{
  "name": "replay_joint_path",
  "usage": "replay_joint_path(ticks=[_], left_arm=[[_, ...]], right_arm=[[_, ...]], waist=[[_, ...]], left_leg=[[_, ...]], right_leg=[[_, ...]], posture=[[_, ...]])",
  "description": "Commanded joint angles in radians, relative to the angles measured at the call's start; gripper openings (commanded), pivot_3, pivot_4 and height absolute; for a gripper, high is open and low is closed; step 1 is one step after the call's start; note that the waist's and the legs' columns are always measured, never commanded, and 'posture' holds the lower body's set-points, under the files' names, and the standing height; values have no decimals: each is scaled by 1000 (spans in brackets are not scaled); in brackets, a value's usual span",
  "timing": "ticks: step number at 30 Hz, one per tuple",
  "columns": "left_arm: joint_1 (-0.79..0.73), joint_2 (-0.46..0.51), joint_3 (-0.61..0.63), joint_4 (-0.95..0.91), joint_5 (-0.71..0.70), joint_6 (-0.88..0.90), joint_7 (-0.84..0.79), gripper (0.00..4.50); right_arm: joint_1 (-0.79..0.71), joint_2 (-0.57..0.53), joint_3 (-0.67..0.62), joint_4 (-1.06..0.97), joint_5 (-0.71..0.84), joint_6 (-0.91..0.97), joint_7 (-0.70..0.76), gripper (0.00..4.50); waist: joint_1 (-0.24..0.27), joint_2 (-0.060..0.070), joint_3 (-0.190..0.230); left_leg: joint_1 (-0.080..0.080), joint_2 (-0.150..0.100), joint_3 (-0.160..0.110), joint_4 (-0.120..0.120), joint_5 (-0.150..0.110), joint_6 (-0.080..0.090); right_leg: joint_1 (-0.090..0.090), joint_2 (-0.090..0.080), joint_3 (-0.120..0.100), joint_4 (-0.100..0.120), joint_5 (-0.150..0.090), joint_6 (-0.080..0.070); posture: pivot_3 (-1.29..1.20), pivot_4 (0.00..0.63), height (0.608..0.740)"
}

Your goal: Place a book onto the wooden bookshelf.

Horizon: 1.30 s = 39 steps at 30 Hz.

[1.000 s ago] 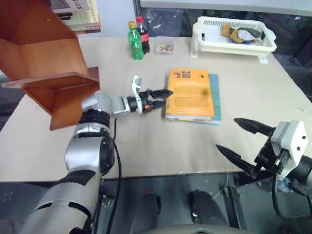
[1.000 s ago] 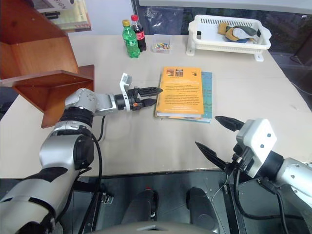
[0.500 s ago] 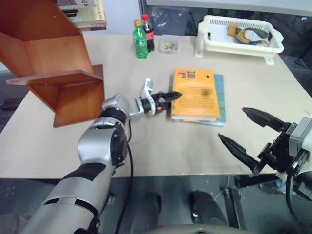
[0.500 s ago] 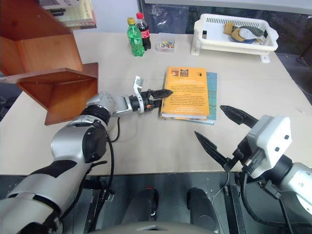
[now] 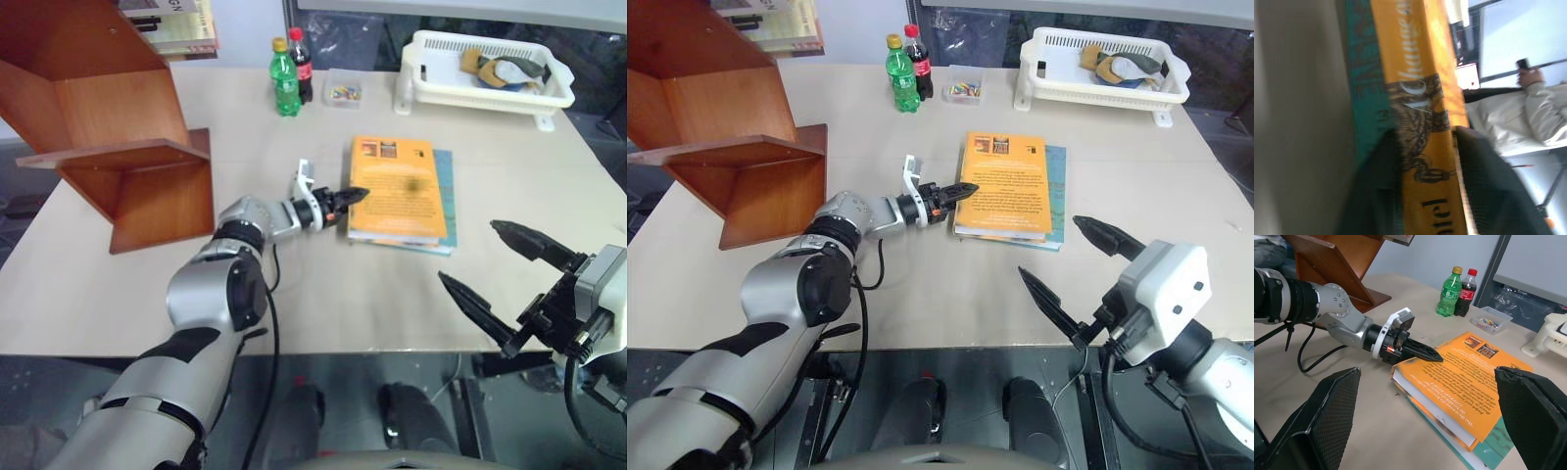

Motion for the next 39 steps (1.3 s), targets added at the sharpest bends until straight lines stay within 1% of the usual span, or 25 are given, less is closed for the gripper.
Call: replay_joint_path(ticks=[1,6,8,10,12,14,16,17,18,19,20,21,22,23,24,25,27,29,31,33,35,39], left_arm=[[-13,41,36,-8,-10,36,16,316],[-22,119,57,-41,-29,141,-18,316],[-23,147,30,-91,-18,166,-67,316],[-13,173,-19,-187,-12,202,-134,316],[58,189,-122,-428,-11,194,-212,316],[138,205,-162,-690,-57,214,-229,316],[259,242,-232,-997,-55,120,-272,316],[304,260,-255,-1116,-54,88,-281,316],[348,280,-281,-1225,-34,21,-293,316],[388,307,-309,-1314,-2,-75,-322,316],[414,328,-330,-1365,22,-150,-343,316],[449,361,-360,-1421,71,-282,-384,316],[459,378,-366,-1461,114,-382,-375,316],[458,398,-365,-1495,152,-463,-358,316],[443,435,-363,-1512,208,-605,-363,316],[413,474,-349,-1512,246,-699,-360,316],[371,539,-337,-1486,289,-830,-372,316],[327,634,-325,-1476,305,-874,-407,316],[293,727,-318,-1486,310,-864,-437,316],[285,804,-302,-1500,292,-829,-470,316],[291,890,-280,-1495,310,-824,-504,316],[289,1059,-249,-1438,357,-838,-520,316]], right_arm=[[-28,-6,-8,-23,17,-10,-14,4500],[-107,12,15,-23,43,54,6,4500],[-161,35,33,-23,55,96,20,4500],[-230,72,55,-23,68,153,40,4500],[-302,107,84,-1,76,195,77,4500],[-380,142,124,38,75,228,126,4500],[-448,185,156,76,68,260,181,4500],[-483,208,171,95,64,277,210,4500],[-517,231,186,116,59,291,240,4500],[-550,254,201,139,54,304,274,4500],[-583,275,215,157,48,320,298,4500],[-616,295,228,179,39,334,325,4500],[-648,314,240,203,30,345,354,4500],[-677,333,249,226,21,355,383,4500],[-700,351,250,252,14,362,415,4500],[-724,371,252,276,8,371,447,4500],[-762,404,256,310,-6,390,494,4500],[-799,430,255,352,-13,408,549,4500],[-827,450,251,394,-22,426,604,4500],[-850,462,257,430,-37,441,652,4500],[-890,477,266,481,-50,445,693,4500],[-998,541,295,583,-104,452,782,4500]], waist=[[-3,0,0],[-5,0,0],[-4,0,0],[-1,0,0],[0,-1,0],[-1,-1,0],[-3,0,0],[-3,0,0],[-1,0,0],[-1,0,0],[1,0,0],[4,1,0],[4,1,0],[4,1,0],[5,0,0],[6,0,0],[8,1,0],[6,1,0],[0,1,0],[0,1,0],[-4,1,1],[-8,1,2]], left_leg=[[0,0,0,0,0,0],[0,0,0,0,0,0],[0,0,0,0,0,0],[-1,0,-1,0,0,0],[-3,0,-3,1,0,0],[-3,0,-3,0,0,0],[-3,2,-2,0,0,0],[-3,2,-1,0,0,0],[-3,4,0,-1,0,0],[-3,4,0,0,0,-1],[-3,3,0,-1,0,0],[-3,3,0,-1,0,0],[-3,3,0,-1,0,0],[-3,3,0,-1,0,0],[-2,3,1,-1,0,0],[-3,3,1,0,0,0],[-3,3,1,0,0,0],[-2,2,2,0,0,0],[-3,3,3,0,0,0],[-2,3,3,0,0,0],[-3,3,2,0,0,0],[-3,5,3,0,0,0]], right_leg=[[0,0,0,0,0,0],[0,0,0,0,0,0],[0,0,0,0,1,-1],[-1,0,-1,0,2,-3],[-1,0,-2,-1,2,-3],[-1,0,-2,-1,2,-3],[-1,0,-1,-3,3,-4],[-1,-1,0,-3,3,-4],[-1,-1,0,-3,3,-4],[-1,-1,0,-4,3,-4],[-2,0,0,-4,3,-4],[-2,-1,0,-4,3,-4],[-2,-1,0,-3,3,-4],[-2,0,0,-4,3,-5],[-2,0,1,-4,2,-6],[-2,0,0,-4,2,-7],[-2,0,0,-4,2,-9],[-2,0,1,-4,3,-7],[-2,1,1,-4,4,-5],[-2,1,1,-4,4,-4],[-2,2,1,-4,4,-4],[-4,4,1,-3,4,-4]], posture=[[0,150,740],[0,150,740],[0,150,740],[0,150,740],[0,150,740],[0,150,740],[0,150,740],[0,150,740],[0,150,740],[0,150,740],[0,150,740],[0,150,740],[0,150,740],[0,150,740],[0,150,740],[0,150,740],[0,150,740],[0,150,740],[0,150,740],[0,150,740],[0,150,740],[0,150,740]])
